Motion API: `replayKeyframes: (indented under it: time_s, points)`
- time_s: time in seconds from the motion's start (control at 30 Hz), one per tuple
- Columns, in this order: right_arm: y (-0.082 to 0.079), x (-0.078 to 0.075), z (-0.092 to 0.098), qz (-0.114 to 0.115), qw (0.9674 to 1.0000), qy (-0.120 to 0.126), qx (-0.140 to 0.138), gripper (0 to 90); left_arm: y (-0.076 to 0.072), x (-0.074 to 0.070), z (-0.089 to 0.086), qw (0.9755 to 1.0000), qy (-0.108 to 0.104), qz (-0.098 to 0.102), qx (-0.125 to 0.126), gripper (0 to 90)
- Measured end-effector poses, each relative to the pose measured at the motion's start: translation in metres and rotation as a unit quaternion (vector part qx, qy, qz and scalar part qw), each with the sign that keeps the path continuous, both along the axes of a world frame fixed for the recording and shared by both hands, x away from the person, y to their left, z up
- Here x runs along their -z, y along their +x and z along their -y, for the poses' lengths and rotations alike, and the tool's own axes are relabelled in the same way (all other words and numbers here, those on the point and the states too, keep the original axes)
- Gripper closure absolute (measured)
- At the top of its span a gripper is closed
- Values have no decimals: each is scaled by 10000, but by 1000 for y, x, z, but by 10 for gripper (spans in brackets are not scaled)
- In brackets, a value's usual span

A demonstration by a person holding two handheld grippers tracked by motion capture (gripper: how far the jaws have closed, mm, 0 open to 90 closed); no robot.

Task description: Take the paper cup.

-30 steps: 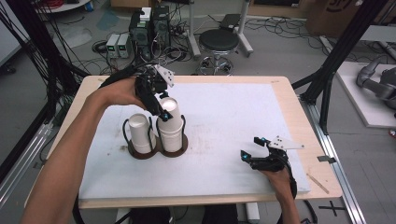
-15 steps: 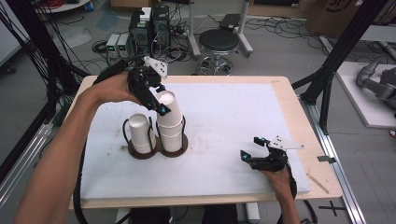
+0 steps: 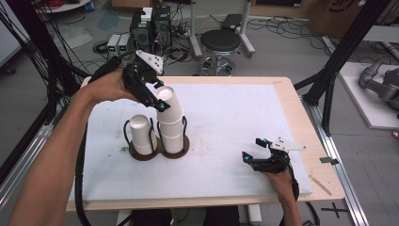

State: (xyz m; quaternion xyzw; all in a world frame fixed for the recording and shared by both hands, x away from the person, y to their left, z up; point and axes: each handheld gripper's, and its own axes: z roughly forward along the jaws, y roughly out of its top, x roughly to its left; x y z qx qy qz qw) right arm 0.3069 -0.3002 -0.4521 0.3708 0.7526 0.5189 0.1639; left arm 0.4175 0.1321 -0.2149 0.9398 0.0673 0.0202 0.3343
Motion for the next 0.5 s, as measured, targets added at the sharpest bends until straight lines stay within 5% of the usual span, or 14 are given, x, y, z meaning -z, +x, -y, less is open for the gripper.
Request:
replayKeyframes:
  time_s: [0.5]
  points:
    - [0, 0, 0, -4, 10000, 4, -2, 131, -8, -27, -10, 9984, -456, 318, -53, 330]
